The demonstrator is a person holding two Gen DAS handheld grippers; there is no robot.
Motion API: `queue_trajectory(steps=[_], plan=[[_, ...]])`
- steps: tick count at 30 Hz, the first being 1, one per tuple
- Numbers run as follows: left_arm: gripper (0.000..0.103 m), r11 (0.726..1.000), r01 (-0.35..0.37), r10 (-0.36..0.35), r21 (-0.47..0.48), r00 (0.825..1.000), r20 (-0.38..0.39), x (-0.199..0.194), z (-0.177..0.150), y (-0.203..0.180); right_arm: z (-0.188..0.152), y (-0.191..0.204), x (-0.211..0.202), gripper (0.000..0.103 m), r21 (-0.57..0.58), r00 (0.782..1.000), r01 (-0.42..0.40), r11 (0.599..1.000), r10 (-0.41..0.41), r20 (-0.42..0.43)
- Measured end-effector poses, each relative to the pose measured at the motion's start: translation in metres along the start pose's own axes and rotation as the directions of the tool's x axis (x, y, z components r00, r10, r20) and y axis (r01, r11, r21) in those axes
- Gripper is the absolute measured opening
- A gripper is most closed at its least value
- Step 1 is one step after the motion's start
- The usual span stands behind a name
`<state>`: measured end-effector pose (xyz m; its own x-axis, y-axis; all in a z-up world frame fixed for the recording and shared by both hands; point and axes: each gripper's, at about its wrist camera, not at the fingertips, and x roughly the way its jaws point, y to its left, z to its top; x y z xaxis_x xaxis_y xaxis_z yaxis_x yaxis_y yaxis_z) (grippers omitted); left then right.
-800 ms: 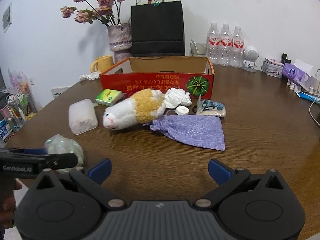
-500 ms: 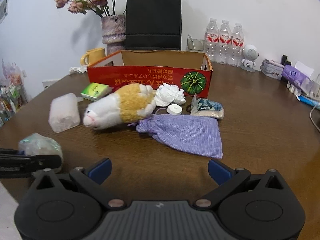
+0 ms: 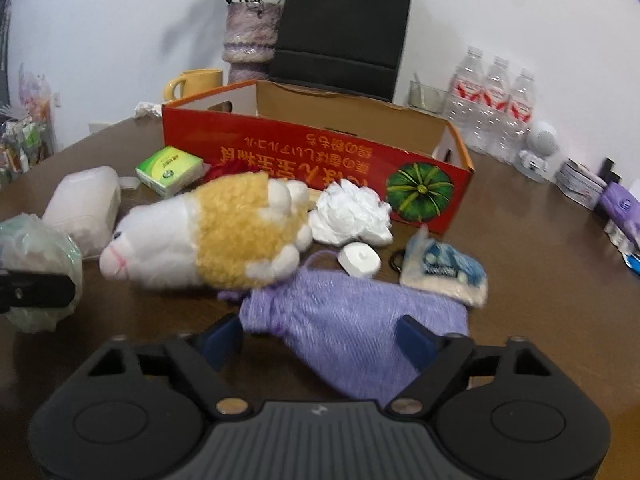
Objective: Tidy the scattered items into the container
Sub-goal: 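Grasp the iridescent plastic bag with the left tool while the right grasps the purple pouch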
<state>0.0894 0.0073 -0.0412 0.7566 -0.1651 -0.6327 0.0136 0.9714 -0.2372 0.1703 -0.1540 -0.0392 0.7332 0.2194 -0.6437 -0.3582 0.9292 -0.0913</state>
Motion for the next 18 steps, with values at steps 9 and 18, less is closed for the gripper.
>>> queue_trajectory(steps=[9,18], plan=[[0.051,1.0,0.027,-0.027,-0.001,0.999,0.017,-0.007,-0.001,0.0,0.003,-0.024,-0.022,0.011,0.107,0.996,-0.088,0.99,0.084,0.044],[0.051,0.999,0.04,-0.041,0.006,0.998,0.054,-0.027,0.002,-0.007,0.007,-0.03,-0.064,0.011,0.115,0.989,-0.099,0.988,0.085,0.121]])
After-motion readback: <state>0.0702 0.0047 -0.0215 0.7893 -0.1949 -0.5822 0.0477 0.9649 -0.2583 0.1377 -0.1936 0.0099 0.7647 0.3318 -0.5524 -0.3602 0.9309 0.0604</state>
